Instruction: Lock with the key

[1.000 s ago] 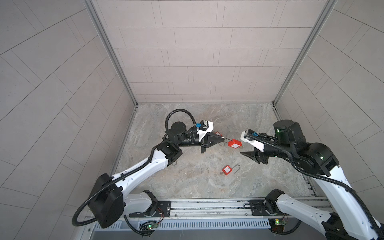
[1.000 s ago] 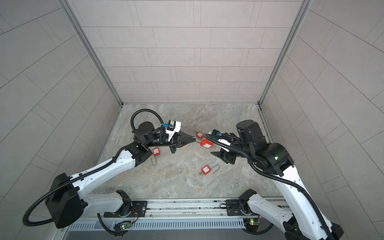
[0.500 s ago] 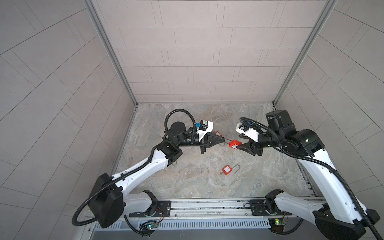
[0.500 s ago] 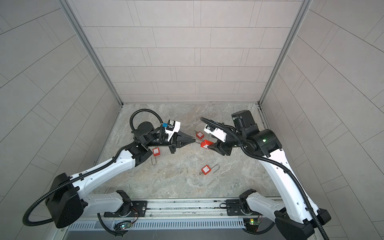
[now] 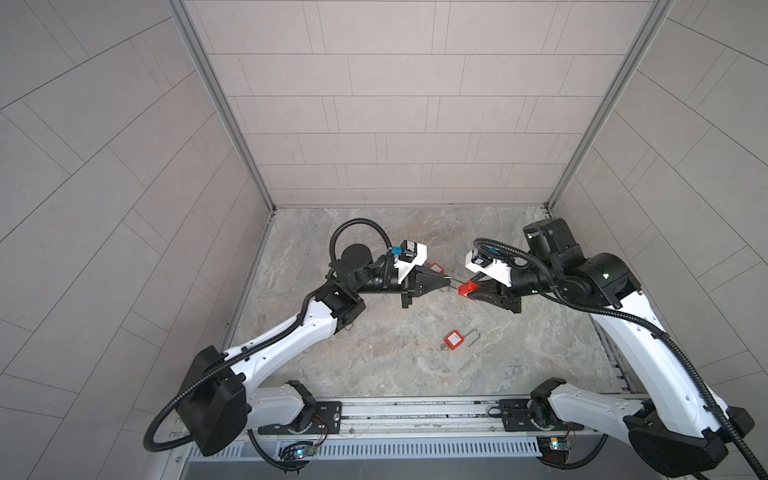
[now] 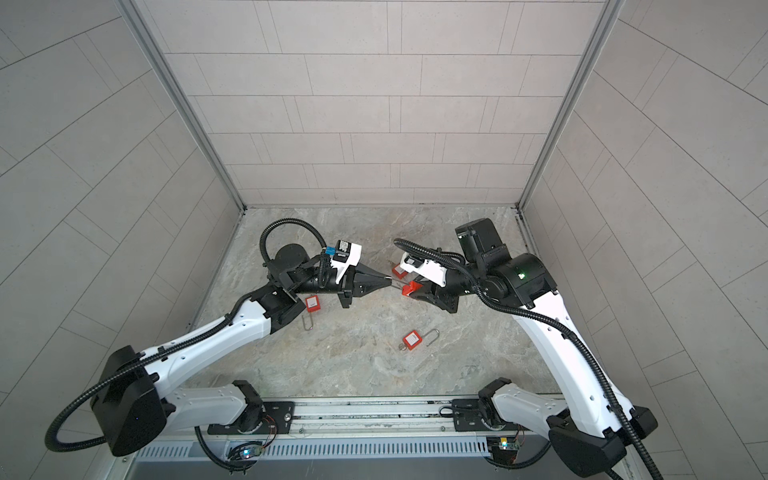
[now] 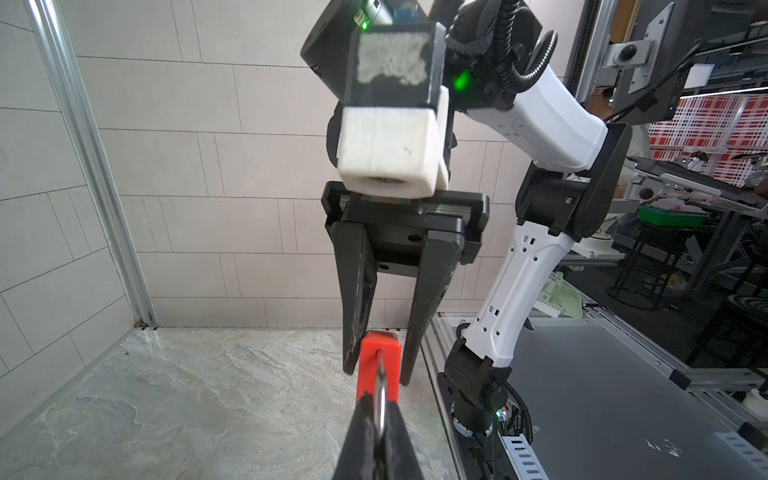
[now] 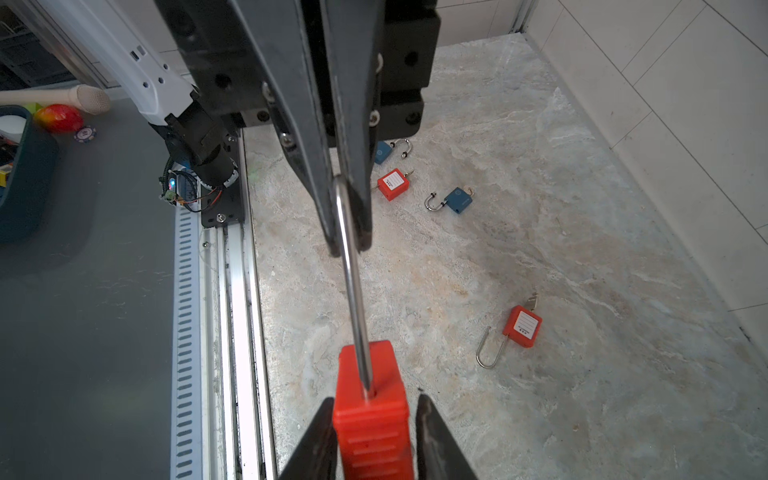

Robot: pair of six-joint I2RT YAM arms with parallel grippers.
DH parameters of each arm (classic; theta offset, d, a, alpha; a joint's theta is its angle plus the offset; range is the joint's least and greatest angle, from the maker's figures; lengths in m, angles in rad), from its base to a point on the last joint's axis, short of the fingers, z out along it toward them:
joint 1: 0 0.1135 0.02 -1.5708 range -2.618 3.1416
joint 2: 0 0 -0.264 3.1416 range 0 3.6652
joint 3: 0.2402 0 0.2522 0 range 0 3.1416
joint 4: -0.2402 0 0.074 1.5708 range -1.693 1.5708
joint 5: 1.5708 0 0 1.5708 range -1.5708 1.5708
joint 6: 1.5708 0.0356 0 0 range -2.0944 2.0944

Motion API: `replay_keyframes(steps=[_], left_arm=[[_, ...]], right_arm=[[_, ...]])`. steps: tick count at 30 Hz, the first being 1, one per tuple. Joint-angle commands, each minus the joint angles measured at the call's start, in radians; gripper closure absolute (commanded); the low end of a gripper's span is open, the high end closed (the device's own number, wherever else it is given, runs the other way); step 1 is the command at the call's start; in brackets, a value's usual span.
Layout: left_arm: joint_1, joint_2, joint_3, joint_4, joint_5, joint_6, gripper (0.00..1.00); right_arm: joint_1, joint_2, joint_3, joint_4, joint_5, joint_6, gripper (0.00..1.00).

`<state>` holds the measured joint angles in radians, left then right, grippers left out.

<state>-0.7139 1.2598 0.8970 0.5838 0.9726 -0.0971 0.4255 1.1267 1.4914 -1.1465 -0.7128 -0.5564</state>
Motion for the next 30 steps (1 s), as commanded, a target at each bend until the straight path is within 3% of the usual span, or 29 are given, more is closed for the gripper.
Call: replay_keyframes(steps=[1, 4, 5, 8, 10, 16, 21, 30], left_arm=[[-0.003, -0.007, 0.038, 0.053, 0.016, -0.004, 1.0], [-0.003, -0.008, 0.047, 0.014, 0.02, 0.018, 1.0], [-0.003, -0.011, 0.054, -0.022, 0.018, 0.035, 0.93], [-0.005, -0.036, 0.101, -0.24, -0.021, 0.174, 0.54], [-0.006, -0.057, 0.136, -0.398, -0.066, 0.292, 0.45], [-0.013, -0.067, 0.276, -0.772, -0.167, 0.551, 0.5], [-0.037, -0.052, 0.324, -0.858, -0.177, 0.604, 0.58], [-0.089, -0.019, 0.349, -0.931, -0.192, 0.643, 0.61]], right_arm=[[0.006, -0.008, 0.02, -0.041, -0.023, -0.031, 0.72], [0.011, -0.002, 0.038, -0.05, -0.002, -0.038, 0.78], [0.011, 0.003, 0.047, -0.059, 0.006, -0.039, 0.78], [0.016, 0.025, 0.086, -0.108, 0.033, -0.045, 0.81], [0.021, 0.039, 0.108, -0.149, 0.047, -0.049, 0.82], [0.071, 0.071, 0.125, -0.234, 0.173, -0.05, 0.83], [0.099, 0.112, 0.163, -0.29, 0.2, -0.084, 0.84], [0.111, 0.15, 0.212, -0.321, 0.183, -0.082, 0.84]])
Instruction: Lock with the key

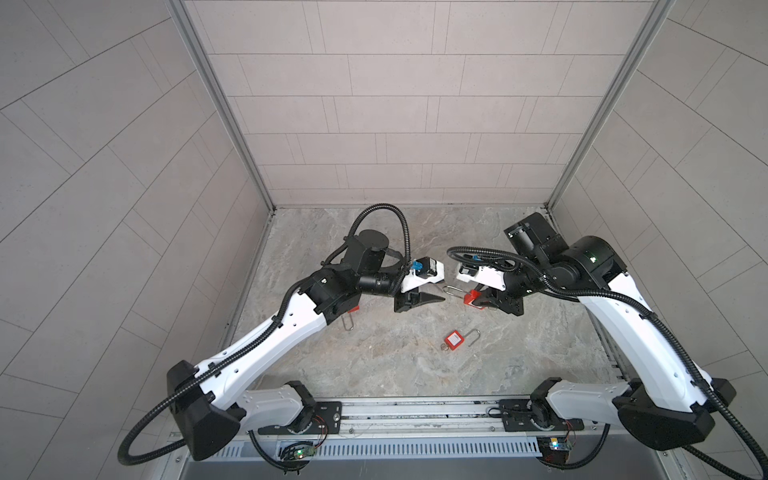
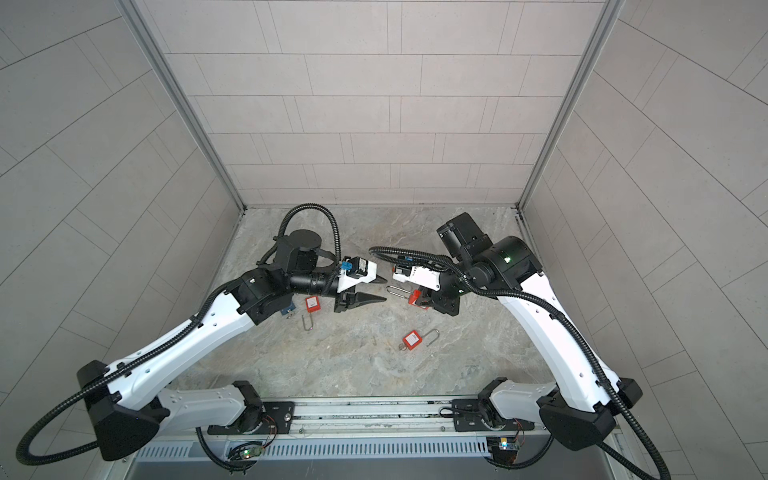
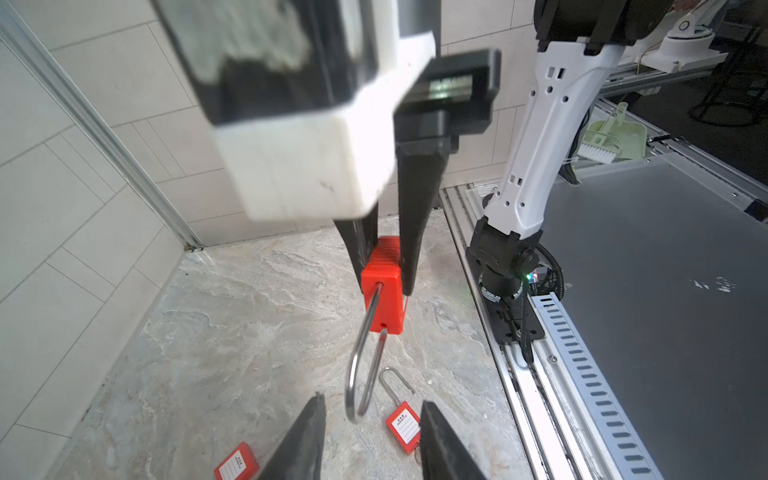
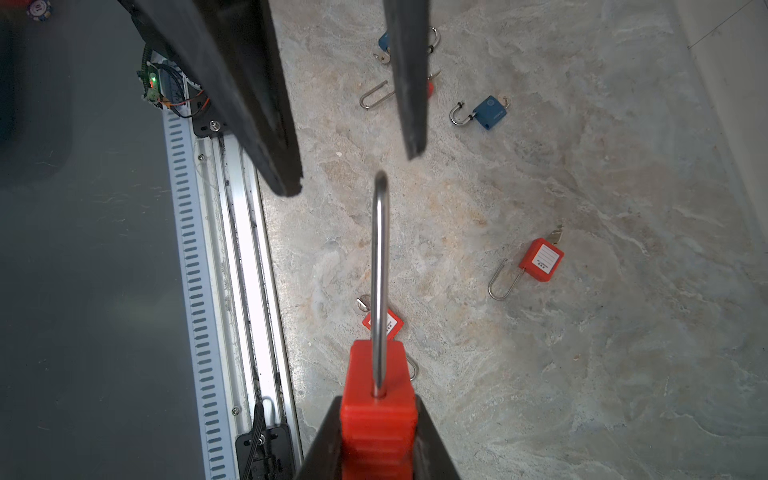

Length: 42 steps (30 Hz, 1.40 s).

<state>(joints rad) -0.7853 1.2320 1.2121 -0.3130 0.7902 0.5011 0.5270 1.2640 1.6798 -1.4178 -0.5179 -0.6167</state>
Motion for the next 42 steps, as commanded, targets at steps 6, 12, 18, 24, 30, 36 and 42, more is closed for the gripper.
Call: replay_keyframes(steps=[6, 12, 18, 24, 30, 36, 42], left_arm=[[-0.039, 0.024, 0.044, -0.027, -0.077, 0.033, 0.66], [-0.043, 0.025, 0.034, -0.017, -0.099, 0.027, 0.72], [-0.055, 0.037, 0.03, -0.001, -0.104, 0.011, 0.83], [-0.06, 0.041, 0.006, 0.051, -0.094, -0.034, 0.98], [-0.057, 0.006, -0.08, 0.184, -0.078, -0.115, 1.0], [-0.055, -0.015, -0.12, 0.276, -0.044, -0.161, 1.0], [-0.054, -0.03, -0.172, 0.383, -0.005, -0.209, 1.0]], right_arm=[[0.026, 0.021, 0.015, -0.061, 0.002, -0.02, 0.84], [0.038, 0.027, 0.009, -0.059, 0.002, -0.015, 0.84], [0.048, 0.039, 0.007, -0.06, 0.021, -0.02, 0.84], [0.048, 0.045, 0.018, -0.051, 0.018, -0.021, 0.83], [0.048, 0.002, -0.028, -0.008, 0.078, -0.093, 0.44], [0.008, -0.086, -0.085, 0.019, 0.115, -0.124, 0.41], [-0.009, -0.076, -0.092, -0.026, 0.111, -0.154, 0.55]])
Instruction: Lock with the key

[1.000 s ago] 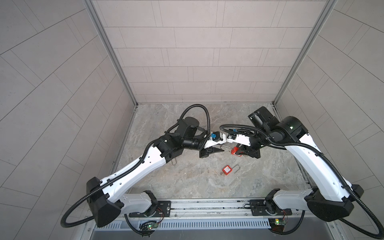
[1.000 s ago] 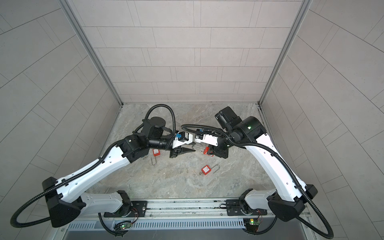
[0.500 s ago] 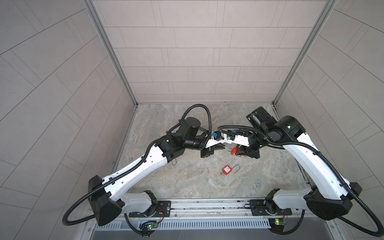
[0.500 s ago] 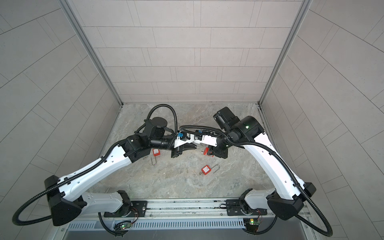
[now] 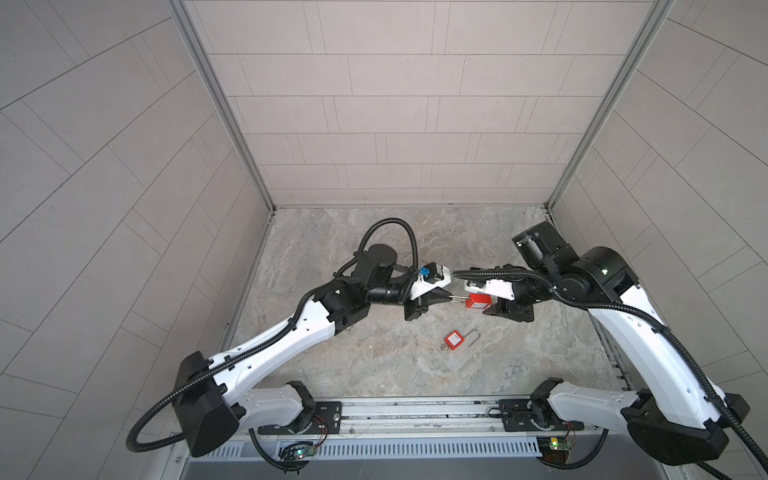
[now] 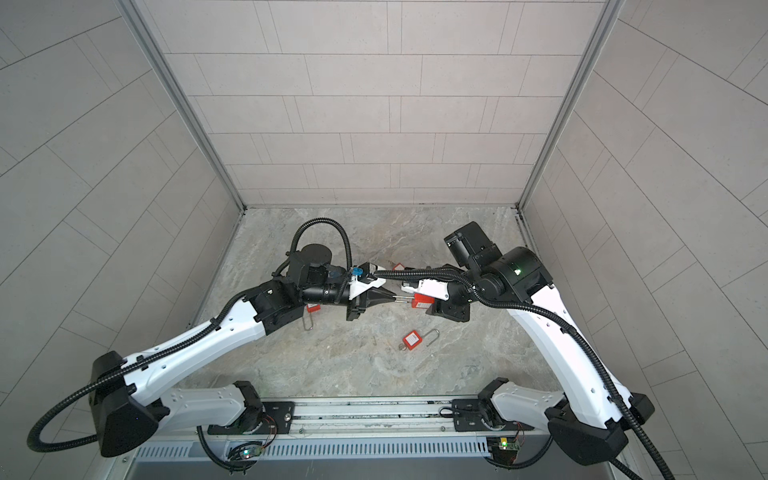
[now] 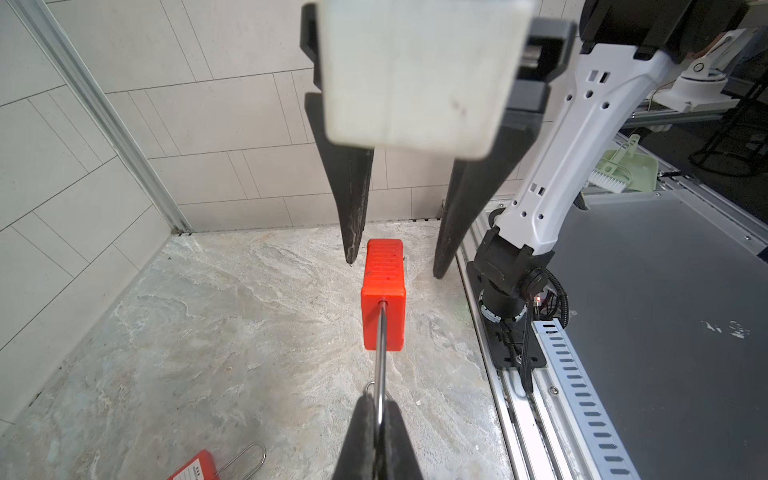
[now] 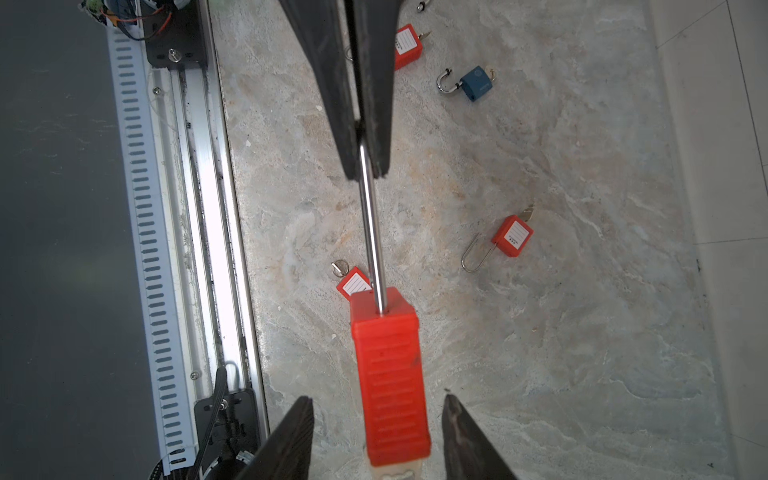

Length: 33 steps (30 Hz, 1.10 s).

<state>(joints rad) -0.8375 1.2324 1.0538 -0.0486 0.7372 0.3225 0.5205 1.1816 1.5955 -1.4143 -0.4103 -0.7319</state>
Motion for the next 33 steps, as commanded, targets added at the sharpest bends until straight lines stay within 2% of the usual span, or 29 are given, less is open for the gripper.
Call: replay_keyframes(steps=[1, 9, 15, 20, 33], left_arm=[[-0.002, -0.031, -0.016, 0.123, 0.056, -0.029, 1.0], [-0.003, -0.05, -0.05, 0.189, 0.074, -0.052, 1.0], [-0.006, -0.049, -0.087, 0.248, 0.064, -0.071, 1.0], [-0.019, -0.031, -0.096, 0.306, 0.07, -0.099, 1.0], [-0.031, 0.02, -0.083, 0.35, 0.126, -0.185, 1.0]], right_arm=[[-0.004, 0.008, -0.009, -0.017, 0.001, -0.036, 0.58], [-0.001, 0.025, 0.001, 0.022, -0.065, -0.046, 0.72], [0.001, 0.032, 0.014, 0.015, -0.125, -0.053, 0.76], [0.001, 0.042, 0.01, 0.004, -0.148, -0.061, 0.76], [0.012, 0.026, -0.025, 0.142, -0.11, -0.073, 0.77]])
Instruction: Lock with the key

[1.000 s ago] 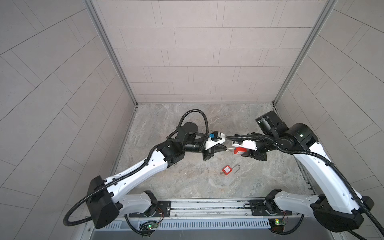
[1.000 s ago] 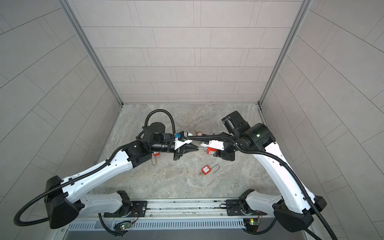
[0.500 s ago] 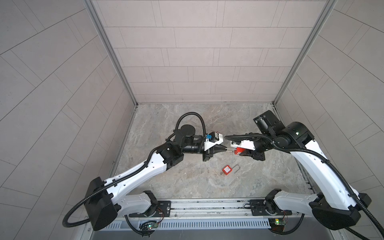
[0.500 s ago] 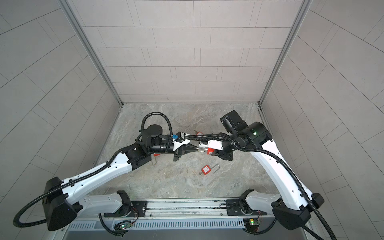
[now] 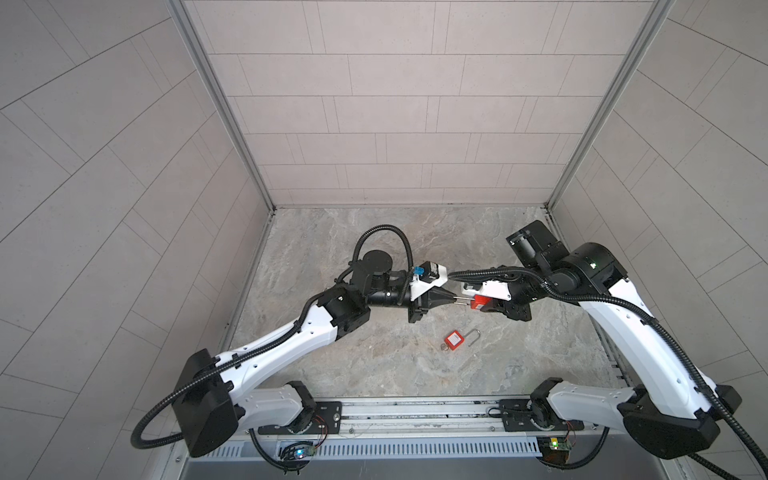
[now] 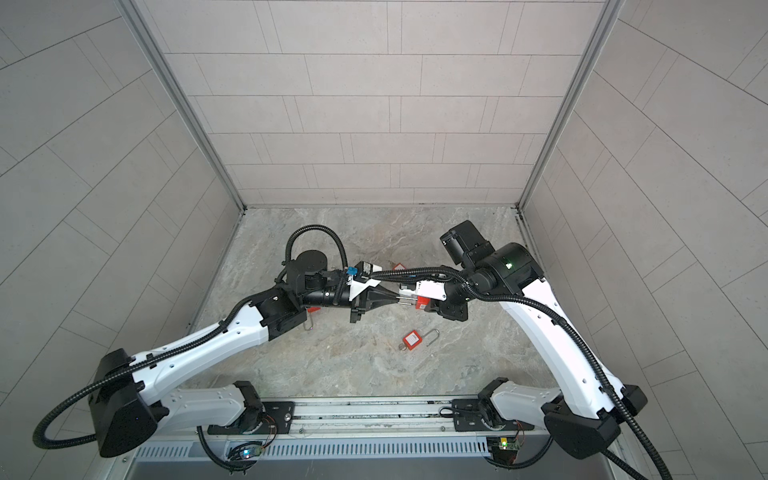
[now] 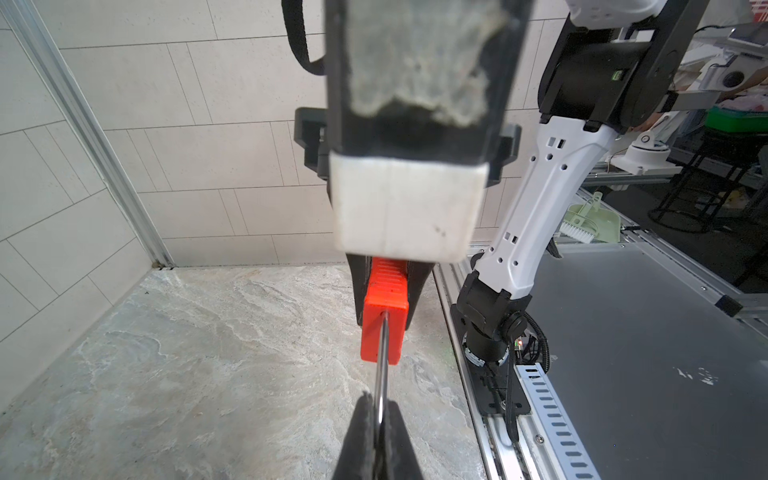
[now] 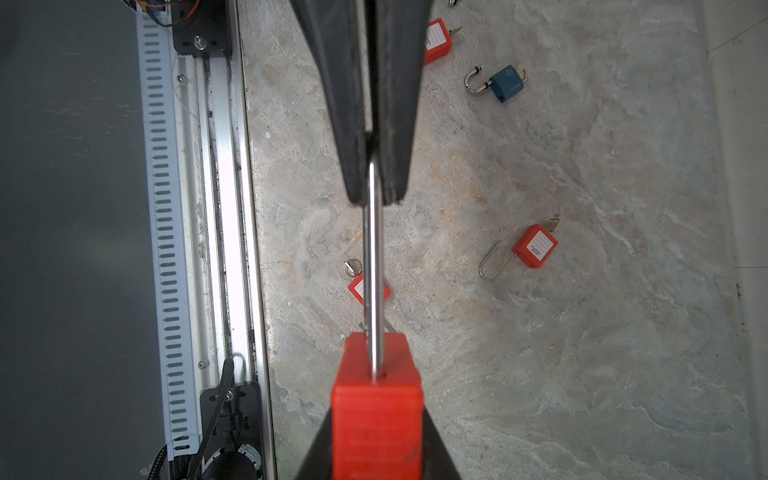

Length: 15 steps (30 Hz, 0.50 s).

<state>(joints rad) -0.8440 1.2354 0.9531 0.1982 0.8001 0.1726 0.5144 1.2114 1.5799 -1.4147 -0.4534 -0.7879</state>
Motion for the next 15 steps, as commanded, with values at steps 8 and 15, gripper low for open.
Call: replay_keyframes(steps=[8, 15], left_arm=[[-0.031, 0.005, 0.005, 0.099, 0.025, 0.025, 1.0], [-0.068, -0.024, -0.01, 0.102, -0.038, 0.127, 1.0]], right_arm=[[0.022, 0.02, 0.028, 0.097, -0.135, 0.017, 0.77], [0.021, 0.05, 0.042, 0.027, -0.168, 0.007, 0.76]])
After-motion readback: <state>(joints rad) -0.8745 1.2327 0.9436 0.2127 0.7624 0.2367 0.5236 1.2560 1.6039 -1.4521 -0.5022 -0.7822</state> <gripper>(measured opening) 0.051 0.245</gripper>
